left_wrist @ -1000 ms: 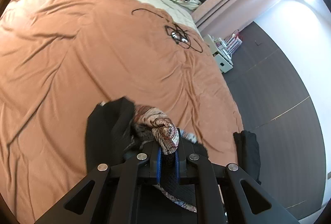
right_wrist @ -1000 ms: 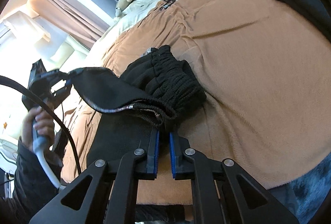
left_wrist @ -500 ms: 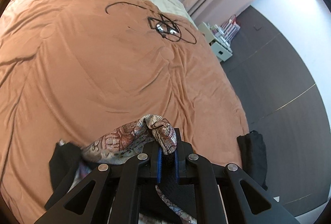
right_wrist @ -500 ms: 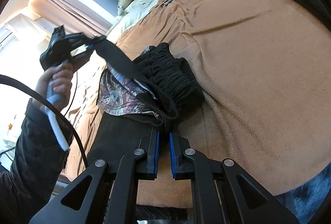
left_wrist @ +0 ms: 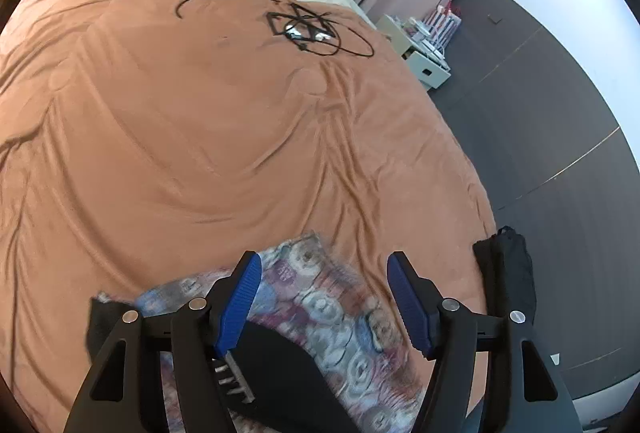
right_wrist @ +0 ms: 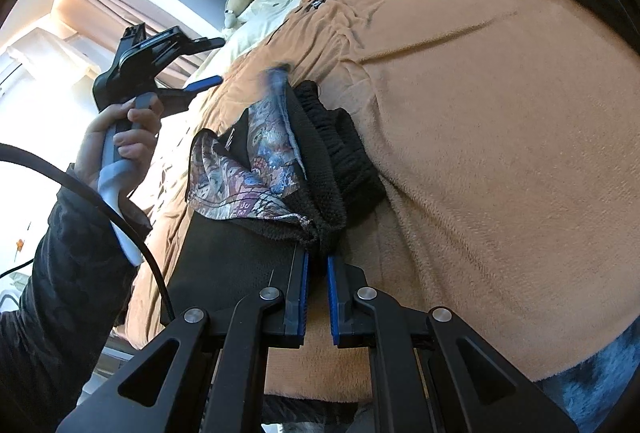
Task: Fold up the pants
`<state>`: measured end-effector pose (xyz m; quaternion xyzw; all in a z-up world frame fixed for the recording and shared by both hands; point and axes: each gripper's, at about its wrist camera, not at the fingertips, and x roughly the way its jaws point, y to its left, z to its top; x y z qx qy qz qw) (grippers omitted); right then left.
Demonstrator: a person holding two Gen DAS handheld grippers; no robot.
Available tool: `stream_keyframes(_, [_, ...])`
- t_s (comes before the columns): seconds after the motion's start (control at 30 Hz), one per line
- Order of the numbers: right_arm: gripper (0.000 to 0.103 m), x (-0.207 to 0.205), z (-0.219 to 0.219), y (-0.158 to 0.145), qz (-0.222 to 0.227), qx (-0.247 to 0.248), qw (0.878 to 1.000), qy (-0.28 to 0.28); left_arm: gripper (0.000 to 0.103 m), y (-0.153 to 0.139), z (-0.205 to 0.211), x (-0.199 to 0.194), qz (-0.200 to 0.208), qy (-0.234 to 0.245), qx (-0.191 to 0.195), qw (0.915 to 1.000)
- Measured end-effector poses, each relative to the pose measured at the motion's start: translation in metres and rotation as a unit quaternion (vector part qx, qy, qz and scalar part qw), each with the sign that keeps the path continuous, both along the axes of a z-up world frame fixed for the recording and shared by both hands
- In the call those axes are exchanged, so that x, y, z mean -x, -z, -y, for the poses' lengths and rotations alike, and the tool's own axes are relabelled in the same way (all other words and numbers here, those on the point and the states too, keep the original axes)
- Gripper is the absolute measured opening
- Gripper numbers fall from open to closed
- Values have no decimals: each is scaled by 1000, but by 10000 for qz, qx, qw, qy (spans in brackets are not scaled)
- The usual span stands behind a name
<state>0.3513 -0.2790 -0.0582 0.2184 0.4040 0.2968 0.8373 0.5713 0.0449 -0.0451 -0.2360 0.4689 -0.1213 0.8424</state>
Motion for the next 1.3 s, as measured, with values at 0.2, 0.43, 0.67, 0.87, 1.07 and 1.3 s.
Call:
stream_keyframes(0.2, [5, 5, -2, -4, 59, 55, 10000, 32, 67, 6, -30, 36, -223, -140, -311, 9992])
stream_keyframes(0.43, [14, 8, -4, -15, 217, 494, 9985, -15, 67, 24, -69, 78, -456, -443, -337, 9974])
stream_keyframes(0.67, [22, 22, 0, -30, 524, 868, 9946, 211, 67, 36, -86, 102, -545, -516, -258, 9968])
stream_keyframes(0.87, [25, 36, -11, -45, 873, 861, 9924, 38, 67, 51, -90, 110, -590, -482, -233, 9968])
stream_keyframes(1.07, [26, 23, -30, -35, 722, 1131, 9908, -162, 67, 62, -91, 116, -633, -408, -134, 9971])
stream_keyframes(1.3, [26, 5, -34, -33, 554, 1241, 9904, -244, 23, 68, -95, 125, -663, -446, -159, 9967])
